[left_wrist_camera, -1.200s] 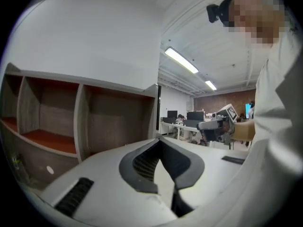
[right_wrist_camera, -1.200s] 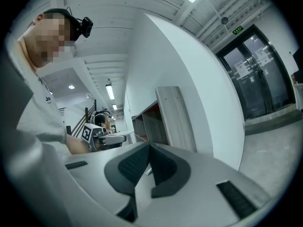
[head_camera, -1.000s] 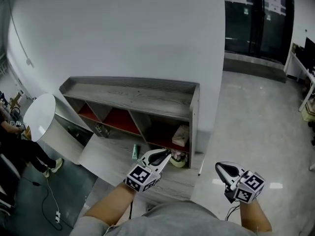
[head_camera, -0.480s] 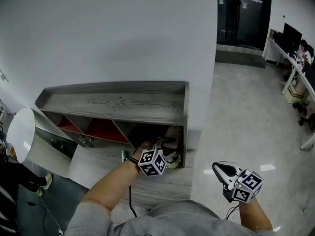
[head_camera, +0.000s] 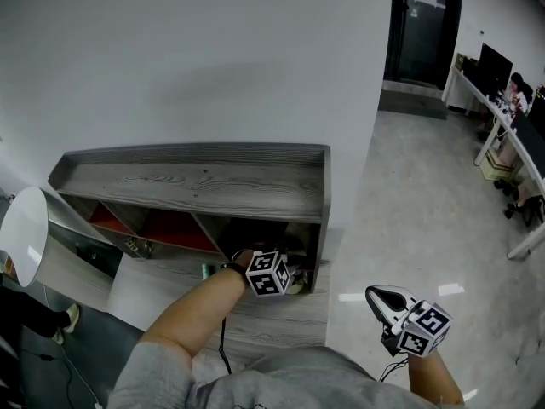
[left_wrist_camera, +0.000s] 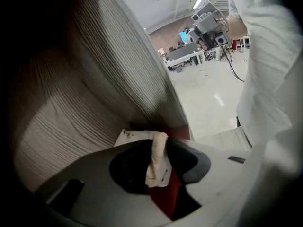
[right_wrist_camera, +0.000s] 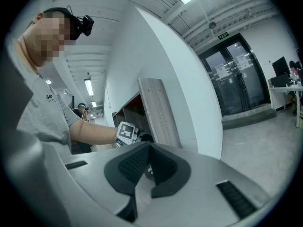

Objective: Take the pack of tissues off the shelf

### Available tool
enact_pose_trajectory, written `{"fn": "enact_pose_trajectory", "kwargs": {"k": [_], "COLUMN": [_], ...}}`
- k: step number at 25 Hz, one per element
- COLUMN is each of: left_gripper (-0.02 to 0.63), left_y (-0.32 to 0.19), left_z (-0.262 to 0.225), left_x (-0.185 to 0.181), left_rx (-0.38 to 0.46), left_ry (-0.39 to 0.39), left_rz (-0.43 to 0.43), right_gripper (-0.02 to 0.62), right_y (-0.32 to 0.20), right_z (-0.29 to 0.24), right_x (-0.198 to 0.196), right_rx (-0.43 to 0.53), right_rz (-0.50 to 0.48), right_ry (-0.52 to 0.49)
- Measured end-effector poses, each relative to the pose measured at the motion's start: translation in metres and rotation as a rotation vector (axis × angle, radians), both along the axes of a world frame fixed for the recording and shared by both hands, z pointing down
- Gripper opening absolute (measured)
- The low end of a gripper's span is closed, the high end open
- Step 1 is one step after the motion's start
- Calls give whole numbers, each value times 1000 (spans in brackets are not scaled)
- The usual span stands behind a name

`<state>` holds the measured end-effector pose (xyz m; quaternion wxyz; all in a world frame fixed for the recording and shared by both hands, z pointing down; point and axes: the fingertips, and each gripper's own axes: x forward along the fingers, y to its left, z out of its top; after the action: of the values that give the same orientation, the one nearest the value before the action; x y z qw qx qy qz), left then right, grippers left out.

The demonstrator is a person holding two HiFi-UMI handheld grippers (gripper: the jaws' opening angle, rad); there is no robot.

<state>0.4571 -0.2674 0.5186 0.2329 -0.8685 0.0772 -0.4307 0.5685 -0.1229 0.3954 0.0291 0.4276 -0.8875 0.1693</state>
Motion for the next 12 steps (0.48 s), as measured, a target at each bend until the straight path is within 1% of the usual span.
{"fn": "enact_pose_trajectory", "kwargs": {"k": [2, 6, 9, 12], "left_gripper": [138, 120, 117, 115], "left_y": [1, 6, 20, 46], "left_z": [-2, -7, -23, -39], "left_x": [0, -1, 0, -2], "left_rx": [5, 23, 27, 34], "left_ry": [-5, 3, 36, 68], "left_rz": [2, -11, -23, -35], "right_gripper": [18, 18, 18, 18], "right_y": [0, -1, -4, -7], "right_z": [-1, -6, -12, -16], "right_x": [2, 3, 3, 0], "right_rx": [0, 10, 24, 36], "right_rz": [-1, -24, -61, -112], "right_ry": [3, 7, 12, 15]}}
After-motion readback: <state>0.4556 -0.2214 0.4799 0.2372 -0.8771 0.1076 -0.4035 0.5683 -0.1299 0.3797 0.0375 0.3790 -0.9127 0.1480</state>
